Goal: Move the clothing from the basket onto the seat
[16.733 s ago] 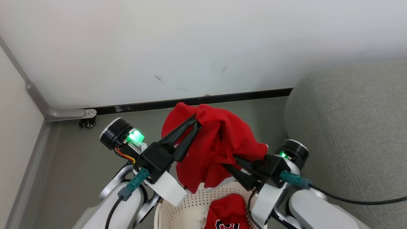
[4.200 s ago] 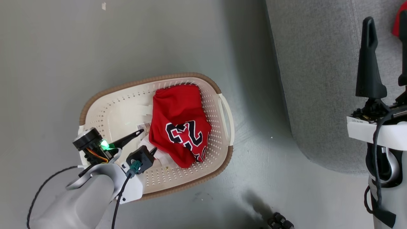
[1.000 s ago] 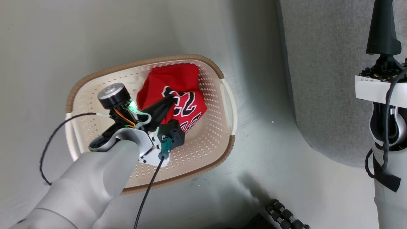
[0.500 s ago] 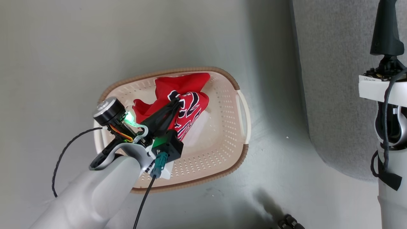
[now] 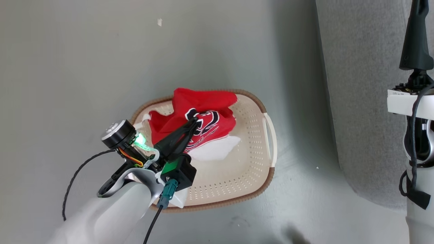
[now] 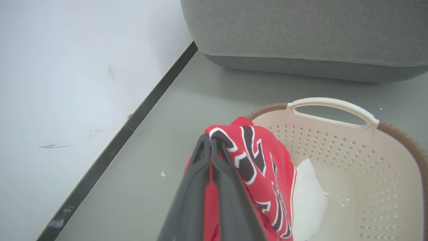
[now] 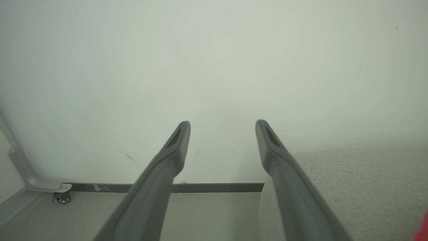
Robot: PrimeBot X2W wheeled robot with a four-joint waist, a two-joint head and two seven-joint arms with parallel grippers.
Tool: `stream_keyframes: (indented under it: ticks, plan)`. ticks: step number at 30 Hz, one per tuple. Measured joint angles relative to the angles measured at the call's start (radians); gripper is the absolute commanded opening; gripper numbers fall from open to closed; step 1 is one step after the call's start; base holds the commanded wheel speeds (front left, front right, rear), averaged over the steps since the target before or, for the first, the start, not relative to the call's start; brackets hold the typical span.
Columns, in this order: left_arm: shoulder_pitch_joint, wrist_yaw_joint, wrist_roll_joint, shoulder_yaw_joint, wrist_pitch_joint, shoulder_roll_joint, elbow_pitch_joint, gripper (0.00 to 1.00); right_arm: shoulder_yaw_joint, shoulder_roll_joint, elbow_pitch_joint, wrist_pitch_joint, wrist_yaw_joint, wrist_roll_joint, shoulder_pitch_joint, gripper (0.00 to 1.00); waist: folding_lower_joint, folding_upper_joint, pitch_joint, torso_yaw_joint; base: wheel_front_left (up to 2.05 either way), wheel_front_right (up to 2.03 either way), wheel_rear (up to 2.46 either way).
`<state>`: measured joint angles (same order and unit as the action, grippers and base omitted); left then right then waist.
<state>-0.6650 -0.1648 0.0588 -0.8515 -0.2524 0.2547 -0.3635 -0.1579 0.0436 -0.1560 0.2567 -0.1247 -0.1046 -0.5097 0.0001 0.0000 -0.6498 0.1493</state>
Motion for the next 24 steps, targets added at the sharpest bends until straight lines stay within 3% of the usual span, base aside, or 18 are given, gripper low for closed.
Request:
stream_keyframes:
  ticks: [23, 24]
  plan:
    - [0.086, 0.002, -0.06, -0.011, 0.0, 0.028, 0.135, 0.0, -0.029, 0.0, 0.025, 0.0, 0.0, 0.0, 0.116, 1.0, 0.0, 0.0, 0.191, -0.037, 0.0, 0.0, 0.0]
    - [0.089, 0.006, -0.063, -0.011, 0.0, 0.028, 0.135, 0.1, -0.029, 0.0, 0.026, 0.0, 0.0, 0.0, 0.121, 1.0, 0.0, 0.0, 0.199, -0.038, 0.0, 0.0, 0.0]
